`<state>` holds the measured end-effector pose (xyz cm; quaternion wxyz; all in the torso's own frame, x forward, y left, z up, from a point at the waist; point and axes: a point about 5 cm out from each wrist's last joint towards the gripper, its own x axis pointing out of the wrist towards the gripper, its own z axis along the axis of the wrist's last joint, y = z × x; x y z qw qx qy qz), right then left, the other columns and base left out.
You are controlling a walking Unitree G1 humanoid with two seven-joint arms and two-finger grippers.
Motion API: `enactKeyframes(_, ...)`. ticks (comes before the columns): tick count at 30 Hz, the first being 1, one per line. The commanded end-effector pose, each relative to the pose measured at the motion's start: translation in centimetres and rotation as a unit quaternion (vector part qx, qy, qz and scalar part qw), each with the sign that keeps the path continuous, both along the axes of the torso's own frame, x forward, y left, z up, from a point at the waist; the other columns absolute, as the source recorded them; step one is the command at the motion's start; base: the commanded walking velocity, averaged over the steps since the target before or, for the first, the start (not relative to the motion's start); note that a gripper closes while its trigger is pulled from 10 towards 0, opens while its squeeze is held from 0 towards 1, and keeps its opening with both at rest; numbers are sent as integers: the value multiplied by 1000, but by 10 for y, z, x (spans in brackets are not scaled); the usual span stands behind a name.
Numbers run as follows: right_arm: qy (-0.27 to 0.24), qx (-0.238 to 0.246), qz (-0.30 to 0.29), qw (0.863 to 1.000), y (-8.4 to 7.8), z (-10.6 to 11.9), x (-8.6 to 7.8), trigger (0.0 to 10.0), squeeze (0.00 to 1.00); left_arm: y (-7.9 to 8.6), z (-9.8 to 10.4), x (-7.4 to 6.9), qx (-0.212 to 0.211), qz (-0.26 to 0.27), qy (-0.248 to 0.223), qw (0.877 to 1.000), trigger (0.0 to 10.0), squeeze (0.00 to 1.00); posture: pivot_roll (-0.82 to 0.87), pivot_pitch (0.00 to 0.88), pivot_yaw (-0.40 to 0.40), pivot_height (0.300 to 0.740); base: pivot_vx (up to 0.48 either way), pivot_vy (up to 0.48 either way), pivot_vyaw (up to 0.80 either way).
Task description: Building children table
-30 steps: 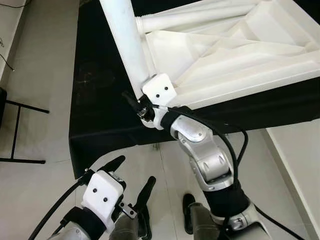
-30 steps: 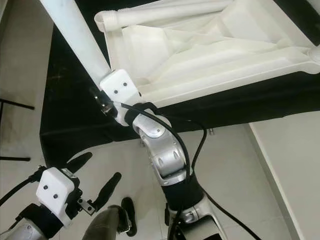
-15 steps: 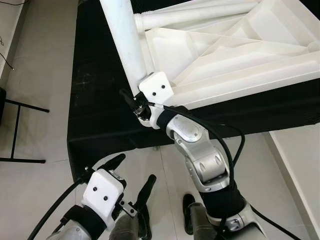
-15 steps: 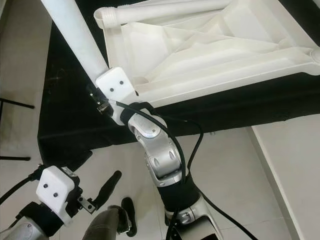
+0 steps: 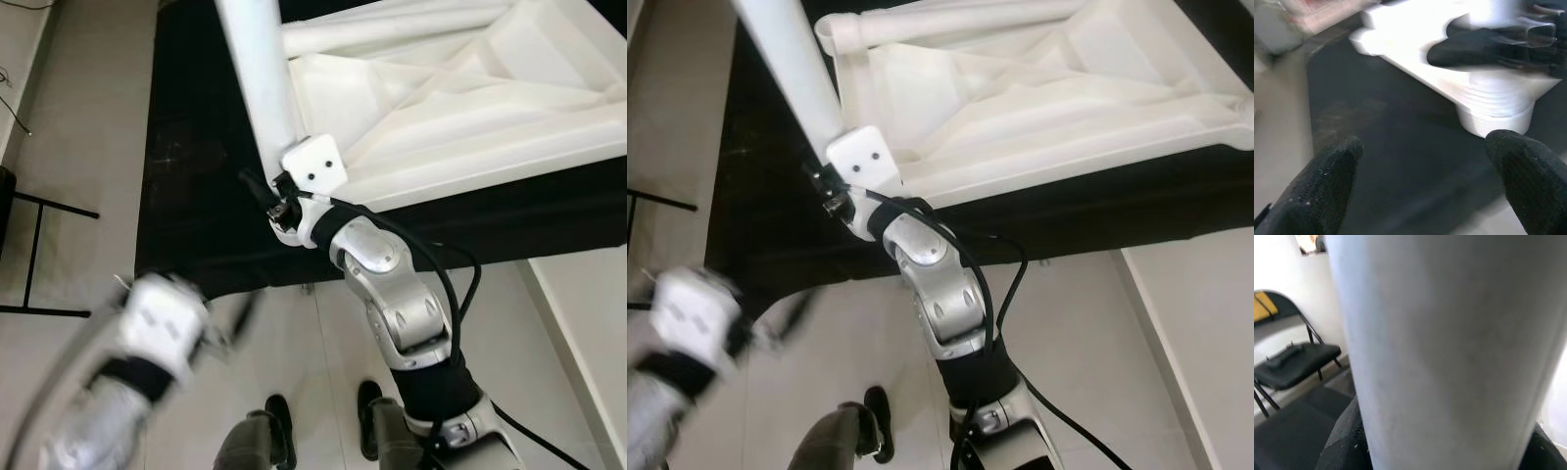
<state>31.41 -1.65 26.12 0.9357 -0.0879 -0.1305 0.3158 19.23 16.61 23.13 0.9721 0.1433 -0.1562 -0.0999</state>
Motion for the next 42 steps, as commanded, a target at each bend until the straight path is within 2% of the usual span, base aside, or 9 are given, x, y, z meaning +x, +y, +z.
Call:
enactKeyframes(1, 67, 5, -8, 998, -4, -29, 6, 10000, 0, 7, 16, 7, -18, 12, -22, 1000, 10000, 0, 84, 410, 68, 740, 0, 0, 0)
enactKeyframes(7, 57, 5, 12, 998, 0, -30, 2, 10000, 0, -1, 56, 24, -37, -29, -85, 995, 10000, 0, 85, 403, 74, 740, 0, 0, 0)
enactKeyframes(9, 42, 1, 35, 998, 6, -27, -4, 10000, 0, -16, 79, 36, -73, -89, -111, 987, 10000, 0, 79, 397, 76, 740, 0, 0, 0)
enactKeyframes(17, 33, -5, 57, 998, 12, -27, -7, 10000, 0, -31, 106, 48, -107, -166, -119, 973, 10000, 0, 79, 380, 71, 740, 0, 0, 0)
enactKeyframes(21, 28, -27, 80, 996, 20, -30, -11, 10000, 0, -49, 126, 53, -113, -269, -105, 951, 10000, 0, 73, 363, 70, 740, 0, 0, 0)
enactKeyframes(27, 9, -62, 104, 993, 27, -31, -14, 10000, 0, -56, 139, 48, -107, -324, -95, 935, 10000, 0, 70, 350, 66, 740, 0, 0, 0)
enactKeyframes(35, 10, -74, 111, 991, 29, -34, -14, 10000, 0, -52, 145, 40, -97, -341, -91, 931, 10000, 0, 67, 344, 58, 740, 0, 0, 0)
enactKeyframes(39, 10, -79, 116, 990, 29, -34, -12, 10000, 0, -16, 160, 36, -82, -243, -118, 959, 10000, 0, 67, 337, 52, 740, 0, 0, 0)
enactKeyframes(42, 9, -82, 118, 990, 29, -34, -12, 10000, 0, 5, 168, 37, -87, -188, -139, 968, 10000, 0, 70, 337, 50, 740, 0, 0, 0)
